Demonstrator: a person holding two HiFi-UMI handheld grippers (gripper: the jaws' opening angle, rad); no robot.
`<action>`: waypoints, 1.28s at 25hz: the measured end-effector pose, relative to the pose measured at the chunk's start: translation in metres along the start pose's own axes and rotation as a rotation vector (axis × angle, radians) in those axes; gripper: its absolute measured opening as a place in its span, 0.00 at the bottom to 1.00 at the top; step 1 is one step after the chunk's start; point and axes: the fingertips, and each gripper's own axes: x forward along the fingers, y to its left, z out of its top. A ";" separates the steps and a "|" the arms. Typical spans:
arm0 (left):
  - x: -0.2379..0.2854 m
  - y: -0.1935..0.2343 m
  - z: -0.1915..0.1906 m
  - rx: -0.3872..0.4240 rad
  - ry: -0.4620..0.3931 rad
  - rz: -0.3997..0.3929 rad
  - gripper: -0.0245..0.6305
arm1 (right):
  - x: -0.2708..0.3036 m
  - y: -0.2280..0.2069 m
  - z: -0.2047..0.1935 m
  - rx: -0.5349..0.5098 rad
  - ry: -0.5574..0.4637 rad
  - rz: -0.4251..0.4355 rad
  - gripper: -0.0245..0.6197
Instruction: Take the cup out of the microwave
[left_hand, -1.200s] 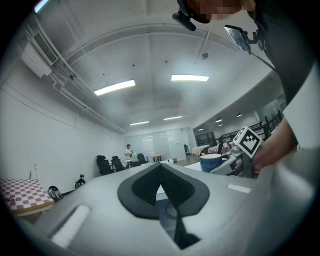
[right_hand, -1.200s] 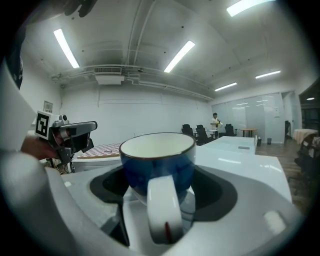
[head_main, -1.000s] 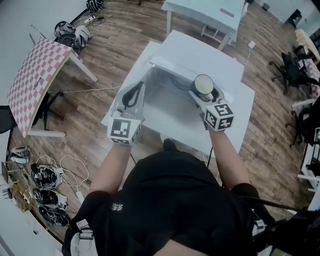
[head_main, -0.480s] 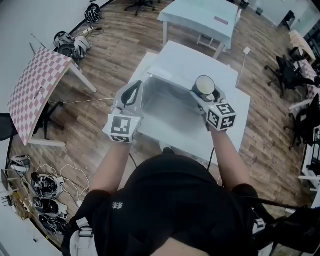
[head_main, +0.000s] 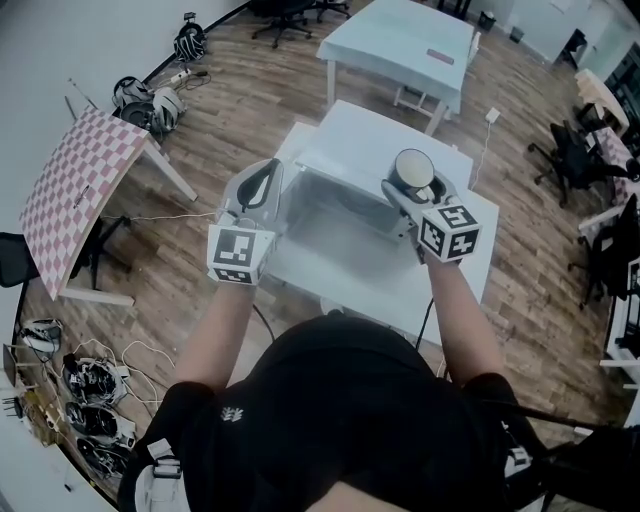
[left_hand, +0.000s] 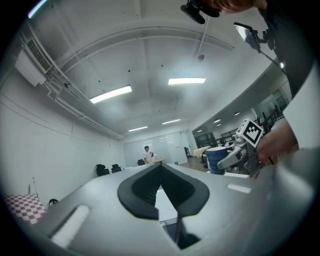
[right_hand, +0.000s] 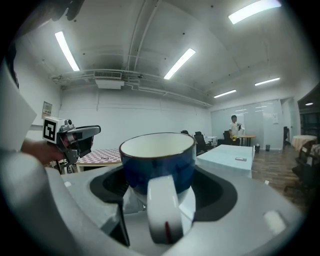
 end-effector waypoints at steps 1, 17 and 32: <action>0.002 0.001 0.001 -0.002 0.002 0.001 0.05 | 0.000 -0.003 0.004 0.000 -0.002 -0.001 0.64; 0.019 0.000 0.000 0.002 0.040 -0.006 0.05 | 0.002 -0.023 0.015 -0.025 -0.021 -0.033 0.64; 0.030 -0.001 -0.005 -0.024 0.032 -0.018 0.05 | -0.003 -0.033 0.020 -0.028 -0.053 -0.056 0.64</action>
